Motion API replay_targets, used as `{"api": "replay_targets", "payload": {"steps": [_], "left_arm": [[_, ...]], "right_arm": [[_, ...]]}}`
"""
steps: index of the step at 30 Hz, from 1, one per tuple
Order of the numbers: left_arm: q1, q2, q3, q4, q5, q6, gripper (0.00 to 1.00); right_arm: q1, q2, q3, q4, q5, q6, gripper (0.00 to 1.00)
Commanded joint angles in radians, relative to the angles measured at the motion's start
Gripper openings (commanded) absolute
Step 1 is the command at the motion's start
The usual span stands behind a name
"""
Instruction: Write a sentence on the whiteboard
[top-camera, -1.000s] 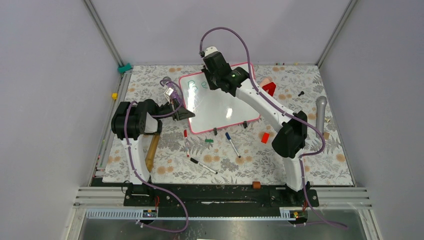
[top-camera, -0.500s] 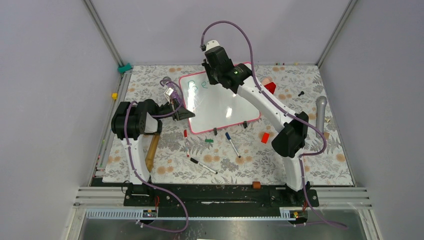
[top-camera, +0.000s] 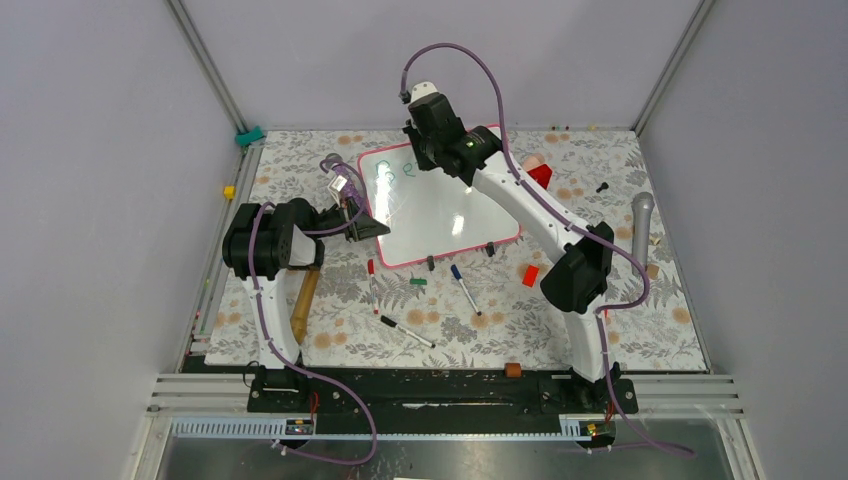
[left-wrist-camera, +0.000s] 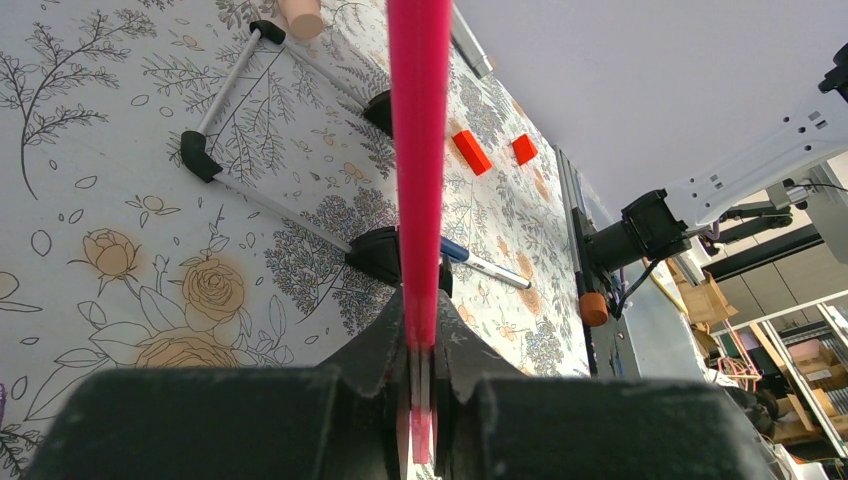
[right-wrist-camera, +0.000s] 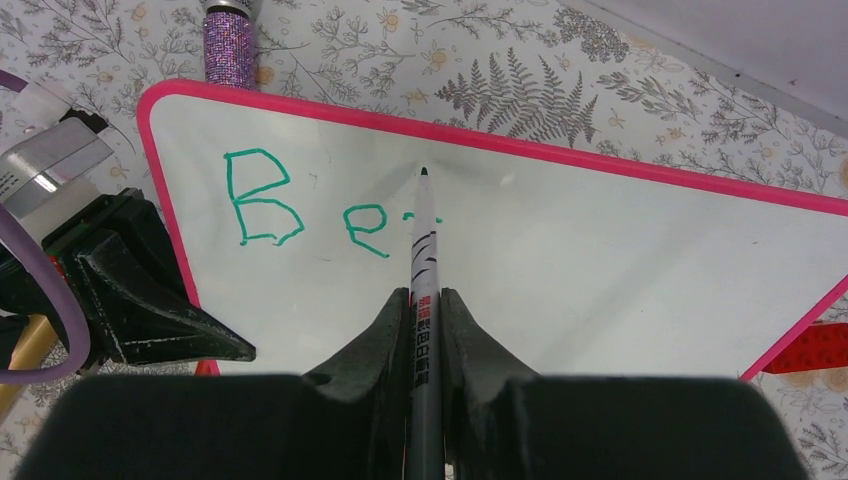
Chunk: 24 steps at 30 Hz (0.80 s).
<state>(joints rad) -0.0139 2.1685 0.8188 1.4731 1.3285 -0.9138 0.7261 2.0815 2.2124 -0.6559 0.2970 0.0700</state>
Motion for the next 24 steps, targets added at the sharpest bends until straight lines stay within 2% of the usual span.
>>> {"api": "replay_targets", "payload": {"steps": [1,24], "left_arm": [[-0.021,0.022,0.016,-0.007,0.013,-0.002,0.00],[-0.021,0.023,0.016,-0.008,0.015,-0.002,0.00]], "right_arm": [[-0.005,0.003,0.002,-0.003,-0.006,0.012,0.00],[-0.006,-0.076,-0.177,0.022,-0.008,0.036,0.00]]}}
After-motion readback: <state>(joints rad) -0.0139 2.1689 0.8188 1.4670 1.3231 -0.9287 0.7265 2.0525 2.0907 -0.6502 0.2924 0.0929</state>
